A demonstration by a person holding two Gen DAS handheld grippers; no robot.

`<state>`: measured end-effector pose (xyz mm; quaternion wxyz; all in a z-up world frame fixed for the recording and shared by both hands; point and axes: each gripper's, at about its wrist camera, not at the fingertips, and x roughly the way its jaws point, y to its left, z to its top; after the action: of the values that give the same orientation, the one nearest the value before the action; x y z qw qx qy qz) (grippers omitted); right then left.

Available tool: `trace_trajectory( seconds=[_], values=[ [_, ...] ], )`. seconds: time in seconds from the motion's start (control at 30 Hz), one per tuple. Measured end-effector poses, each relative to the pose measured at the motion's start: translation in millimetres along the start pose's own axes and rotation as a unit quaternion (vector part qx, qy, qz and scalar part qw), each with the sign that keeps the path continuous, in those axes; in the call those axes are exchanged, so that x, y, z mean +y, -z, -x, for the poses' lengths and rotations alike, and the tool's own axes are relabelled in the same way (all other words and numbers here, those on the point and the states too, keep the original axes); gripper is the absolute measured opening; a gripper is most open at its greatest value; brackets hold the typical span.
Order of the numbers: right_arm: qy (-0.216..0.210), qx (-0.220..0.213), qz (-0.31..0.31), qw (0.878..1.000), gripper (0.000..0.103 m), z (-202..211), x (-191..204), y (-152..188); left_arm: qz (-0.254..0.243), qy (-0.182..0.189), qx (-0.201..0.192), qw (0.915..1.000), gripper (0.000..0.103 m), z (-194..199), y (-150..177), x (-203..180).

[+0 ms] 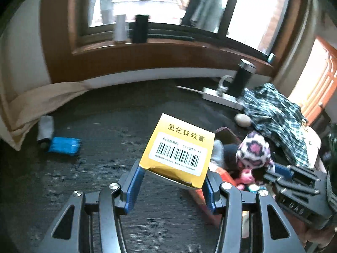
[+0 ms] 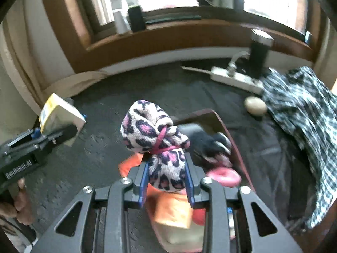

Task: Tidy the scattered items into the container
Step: 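Carry medicine box and plush ball into the box and open both grippers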

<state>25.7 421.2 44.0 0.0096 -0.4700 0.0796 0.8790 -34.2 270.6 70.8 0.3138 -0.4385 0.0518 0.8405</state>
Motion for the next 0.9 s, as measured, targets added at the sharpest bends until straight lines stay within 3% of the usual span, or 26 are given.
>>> trace_trajectory(
  seconds=[0.37, 0.77, 0.9],
  values=[
    [0.025, 0.036, -0.011, 0.999, 0.032, 15, -52, 41, -0.049, 0.036, 0.024, 0.9979, 0.053, -31, 5, -90],
    [0.018, 0.06, -0.009, 0.998, 0.032, 13, -69, 62, -0.059, 0.036, 0.054, 0.9962, 0.053, -59, 14, -114],
    [0.009, 0.07, -0.009, 0.997, 0.034, 7, -69, 63, -0.061, 0.039, 0.062, 0.9954, 0.057, -66, 17, -118]
  ],
)
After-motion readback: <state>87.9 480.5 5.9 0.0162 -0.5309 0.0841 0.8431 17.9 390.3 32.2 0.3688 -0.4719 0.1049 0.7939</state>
